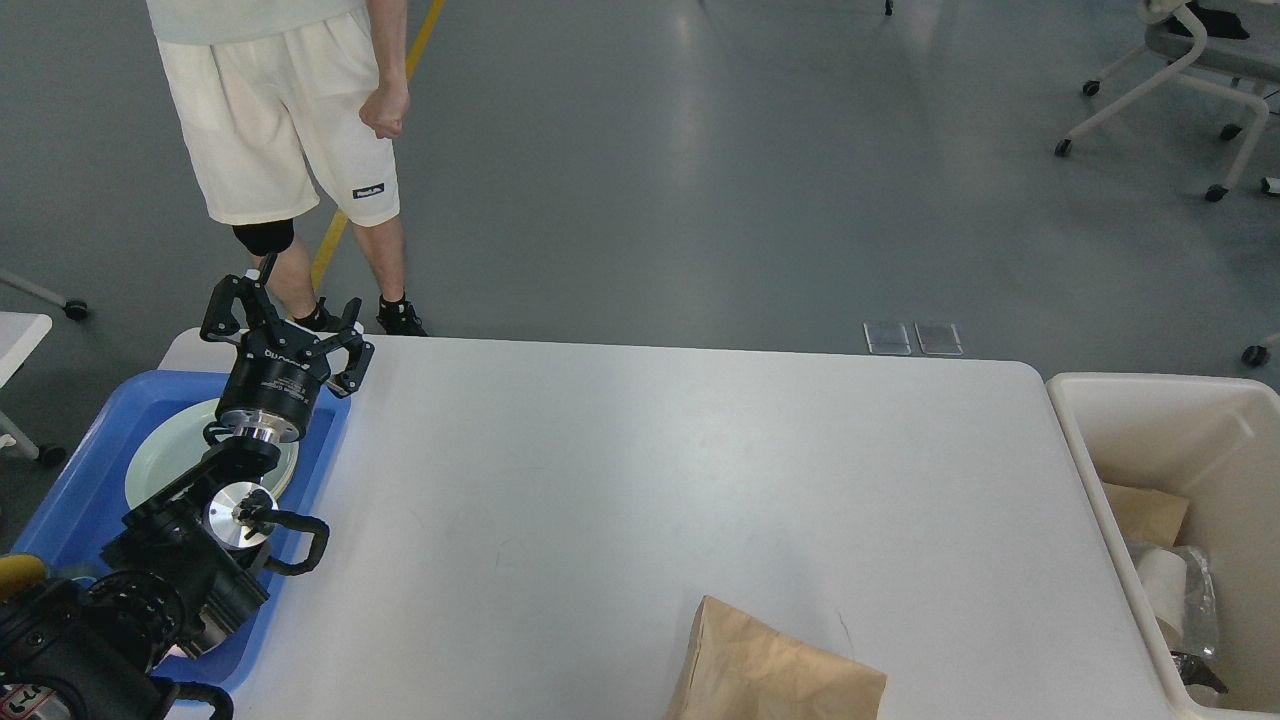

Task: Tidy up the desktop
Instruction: 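Drop the white paper bag into the white bin with the right gripper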

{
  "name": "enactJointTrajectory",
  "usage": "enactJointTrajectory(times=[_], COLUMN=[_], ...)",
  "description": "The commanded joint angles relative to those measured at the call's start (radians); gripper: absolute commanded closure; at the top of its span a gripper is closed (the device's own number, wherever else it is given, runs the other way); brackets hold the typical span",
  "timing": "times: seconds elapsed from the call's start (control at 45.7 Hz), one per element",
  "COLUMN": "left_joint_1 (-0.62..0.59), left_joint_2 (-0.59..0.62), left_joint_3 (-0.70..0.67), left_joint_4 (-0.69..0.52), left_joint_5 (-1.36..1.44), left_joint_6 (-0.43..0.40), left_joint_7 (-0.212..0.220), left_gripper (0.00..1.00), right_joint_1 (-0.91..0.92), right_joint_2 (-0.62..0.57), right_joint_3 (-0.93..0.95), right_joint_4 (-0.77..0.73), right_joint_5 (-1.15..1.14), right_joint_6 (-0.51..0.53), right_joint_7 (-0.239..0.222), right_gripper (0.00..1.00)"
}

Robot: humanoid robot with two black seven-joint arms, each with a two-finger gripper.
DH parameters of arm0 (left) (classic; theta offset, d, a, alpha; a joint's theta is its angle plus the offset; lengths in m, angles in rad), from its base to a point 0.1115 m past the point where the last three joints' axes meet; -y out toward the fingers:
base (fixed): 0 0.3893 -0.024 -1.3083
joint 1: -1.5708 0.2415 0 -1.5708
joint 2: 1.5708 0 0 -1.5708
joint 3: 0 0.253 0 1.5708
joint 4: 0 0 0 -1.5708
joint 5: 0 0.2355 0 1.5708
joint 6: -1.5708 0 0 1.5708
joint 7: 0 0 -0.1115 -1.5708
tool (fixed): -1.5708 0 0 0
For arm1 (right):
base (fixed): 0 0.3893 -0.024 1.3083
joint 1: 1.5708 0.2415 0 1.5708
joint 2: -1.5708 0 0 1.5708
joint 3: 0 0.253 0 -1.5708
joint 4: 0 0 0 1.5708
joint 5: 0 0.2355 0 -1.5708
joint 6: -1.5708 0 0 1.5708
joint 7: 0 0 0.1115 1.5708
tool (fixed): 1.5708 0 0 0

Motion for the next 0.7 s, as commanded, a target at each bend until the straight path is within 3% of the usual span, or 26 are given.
enactJointTrajectory(times=[0.0,0.306,0.678], left_joint_1=[0.0,0.0,0.0], left_joint_2=[-0.001,0.0,0.0], left_joint_3=[0.0,0.0,0.0], left_joint_4=[0.0,0.0,0.0], left_joint_5=[0.0,0.0,0.0], left_joint_6=[0.001,0.001,0.0], left_joint_7=[0.0,0.0,0.0], left_gripper=[0.04,0.04,0.04], right_joint_1=[0.03,0.306,0.858], right_joint_2=[-0.007,-0.009,0.016], right_joint_3=[-0.011,-0.244,-0.491], right_joint_4=[0.01,0.159,0.369], right_joint_5=[-0.004,-0.002,-0.007], right_joint_6=[0.013,0.151,0.602], right_joint_7=[0.0,-0.002,-0.012], right_gripper=[0.0,0.0,0.0])
